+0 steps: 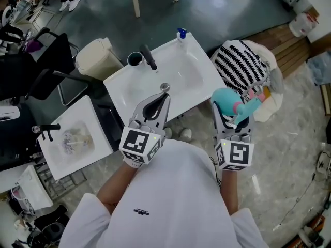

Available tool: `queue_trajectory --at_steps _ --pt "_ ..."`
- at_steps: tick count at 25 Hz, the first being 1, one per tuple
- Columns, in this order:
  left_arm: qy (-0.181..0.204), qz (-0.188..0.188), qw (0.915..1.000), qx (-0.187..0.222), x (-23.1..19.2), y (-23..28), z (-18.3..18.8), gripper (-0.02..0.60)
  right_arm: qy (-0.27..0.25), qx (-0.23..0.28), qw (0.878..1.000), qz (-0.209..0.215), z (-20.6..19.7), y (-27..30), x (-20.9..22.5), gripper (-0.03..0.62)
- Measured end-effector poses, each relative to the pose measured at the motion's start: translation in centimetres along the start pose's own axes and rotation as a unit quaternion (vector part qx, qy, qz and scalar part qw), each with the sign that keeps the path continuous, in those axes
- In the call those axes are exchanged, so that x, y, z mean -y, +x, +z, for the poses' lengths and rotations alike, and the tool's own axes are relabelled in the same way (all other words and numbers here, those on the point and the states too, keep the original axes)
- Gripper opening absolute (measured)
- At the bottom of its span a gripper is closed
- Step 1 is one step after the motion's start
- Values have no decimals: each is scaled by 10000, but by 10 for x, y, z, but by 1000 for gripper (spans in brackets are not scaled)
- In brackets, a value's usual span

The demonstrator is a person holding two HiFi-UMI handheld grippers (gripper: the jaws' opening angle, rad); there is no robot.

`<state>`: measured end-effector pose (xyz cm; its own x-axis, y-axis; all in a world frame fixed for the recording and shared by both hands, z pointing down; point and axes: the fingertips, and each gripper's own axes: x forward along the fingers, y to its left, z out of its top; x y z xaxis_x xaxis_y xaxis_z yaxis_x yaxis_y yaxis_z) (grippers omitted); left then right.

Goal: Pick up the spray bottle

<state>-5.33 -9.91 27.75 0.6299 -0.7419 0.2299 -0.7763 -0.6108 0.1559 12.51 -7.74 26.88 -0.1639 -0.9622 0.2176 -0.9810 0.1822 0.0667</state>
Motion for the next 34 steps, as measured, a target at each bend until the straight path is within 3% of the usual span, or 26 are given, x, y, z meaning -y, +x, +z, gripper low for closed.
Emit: queue_trajectory --at_steps 34 --pt "-10 55 10000 -7 6 -1 -1 8 -24 61 9999 133 -5 -1 -3 328"
